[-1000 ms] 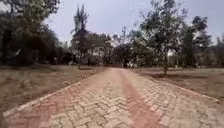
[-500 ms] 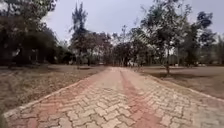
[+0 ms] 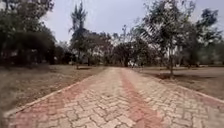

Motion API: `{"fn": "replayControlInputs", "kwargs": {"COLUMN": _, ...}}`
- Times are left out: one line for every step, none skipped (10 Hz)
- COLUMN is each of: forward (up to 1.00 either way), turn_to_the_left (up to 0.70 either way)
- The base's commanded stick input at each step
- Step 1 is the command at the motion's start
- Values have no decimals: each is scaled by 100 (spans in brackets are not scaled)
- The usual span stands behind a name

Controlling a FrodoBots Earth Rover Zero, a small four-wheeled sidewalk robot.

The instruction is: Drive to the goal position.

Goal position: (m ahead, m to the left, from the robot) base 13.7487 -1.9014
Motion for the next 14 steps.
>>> {"fn": "replayControlInputs", "kwargs": {"forward": 70, "turn_to_the_left": 0}}
{"fn": "replayControlInputs", "kwargs": {"forward": 70, "turn_to_the_left": 0}}
{"fn": "replayControlInputs", "kwargs": {"forward": 70, "turn_to_the_left": 0}}
{"fn": "replayControlInputs", "kwargs": {"forward": 70, "turn_to_the_left": 0}}
{"fn": "replayControlInputs", "kwargs": {"forward": 70, "turn_to_the_left": 0}}
{"fn": "replayControlInputs", "kwargs": {"forward": 70, "turn_to_the_left": 0}}
{"fn": "replayControlInputs", "kwargs": {"forward": 70, "turn_to_the_left": 0}}
{"fn": "replayControlInputs", "kwargs": {"forward": 70, "turn_to_the_left": 0}}
{"fn": "replayControlInputs", "kwargs": {"forward": 70, "turn_to_the_left": 0}}
{"fn": "replayControlInputs", "kwargs": {"forward": 70, "turn_to_the_left": 0}}
{"fn": "replayControlInputs", "kwargs": {"forward": 70, "turn_to_the_left": 0}}
{"fn": "replayControlInputs", "kwargs": {"forward": 70, "turn_to_the_left": 0}}
{"fn": "replayControlInputs", "kwargs": {"forward": 70, "turn_to_the_left": 0}}
{"fn": "replayControlInputs", "kwargs": {"forward": 70, "turn_to_the_left": 0}}
